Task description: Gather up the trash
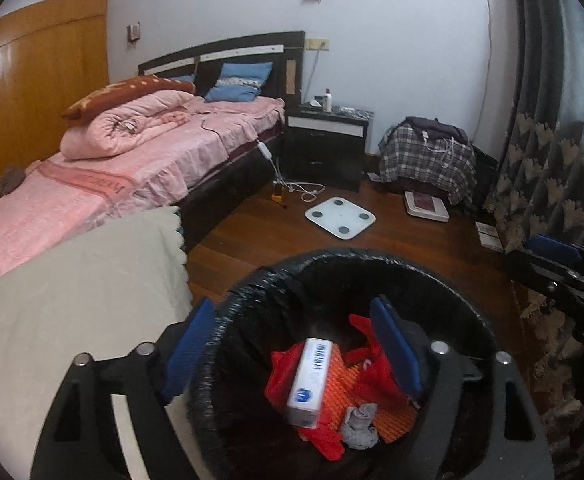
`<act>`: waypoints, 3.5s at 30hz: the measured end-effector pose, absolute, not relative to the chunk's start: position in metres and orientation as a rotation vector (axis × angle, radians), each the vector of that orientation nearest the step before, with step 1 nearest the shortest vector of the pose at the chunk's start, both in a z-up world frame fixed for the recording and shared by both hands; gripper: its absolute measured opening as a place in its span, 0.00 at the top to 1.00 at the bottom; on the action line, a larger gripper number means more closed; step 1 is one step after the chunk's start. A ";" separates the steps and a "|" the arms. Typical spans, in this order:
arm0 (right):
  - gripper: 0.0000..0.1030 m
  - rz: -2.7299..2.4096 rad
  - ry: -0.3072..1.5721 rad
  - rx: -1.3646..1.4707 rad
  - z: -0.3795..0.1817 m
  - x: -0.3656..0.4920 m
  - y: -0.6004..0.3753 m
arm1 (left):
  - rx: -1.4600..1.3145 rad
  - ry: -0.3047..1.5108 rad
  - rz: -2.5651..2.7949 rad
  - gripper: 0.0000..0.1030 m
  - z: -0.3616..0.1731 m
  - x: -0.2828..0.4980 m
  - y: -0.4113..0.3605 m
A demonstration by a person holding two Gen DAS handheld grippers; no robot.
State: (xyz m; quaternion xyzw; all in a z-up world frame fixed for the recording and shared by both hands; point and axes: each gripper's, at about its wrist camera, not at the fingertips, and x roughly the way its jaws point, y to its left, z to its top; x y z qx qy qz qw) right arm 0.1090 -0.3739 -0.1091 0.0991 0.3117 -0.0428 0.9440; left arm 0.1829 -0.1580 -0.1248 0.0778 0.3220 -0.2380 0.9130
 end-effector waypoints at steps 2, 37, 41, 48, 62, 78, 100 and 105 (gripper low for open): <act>0.06 -0.079 0.633 0.212 -0.105 0.105 -0.373 | 0.158 0.652 -0.471 0.11 -0.118 0.179 -0.150; 0.05 0.108 0.550 0.110 -0.012 0.032 -0.262 | 0.098 0.488 -0.287 0.06 -0.023 0.063 -0.047; 0.05 0.111 0.541 0.104 -0.007 0.028 -0.258 | 0.087 0.475 -0.283 0.06 -0.019 0.056 -0.044; 0.05 0.115 0.529 0.099 -0.003 0.024 -0.254 | 0.082 0.454 -0.280 0.06 -0.013 0.048 -0.041; 0.05 0.119 0.524 0.094 0.003 0.023 -0.251 | 0.079 0.439 -0.278 0.06 -0.007 0.042 -0.039; 0.05 0.119 0.523 0.093 0.002 0.022 -0.249 | 0.081 0.435 -0.274 0.06 -0.006 0.041 -0.037; 0.05 0.119 0.522 0.092 0.002 0.023 -0.247 | 0.081 0.434 -0.274 0.06 -0.006 0.041 -0.036; 0.05 0.120 0.521 0.092 0.003 0.023 -0.247 | 0.081 0.433 -0.274 0.06 -0.006 0.041 -0.036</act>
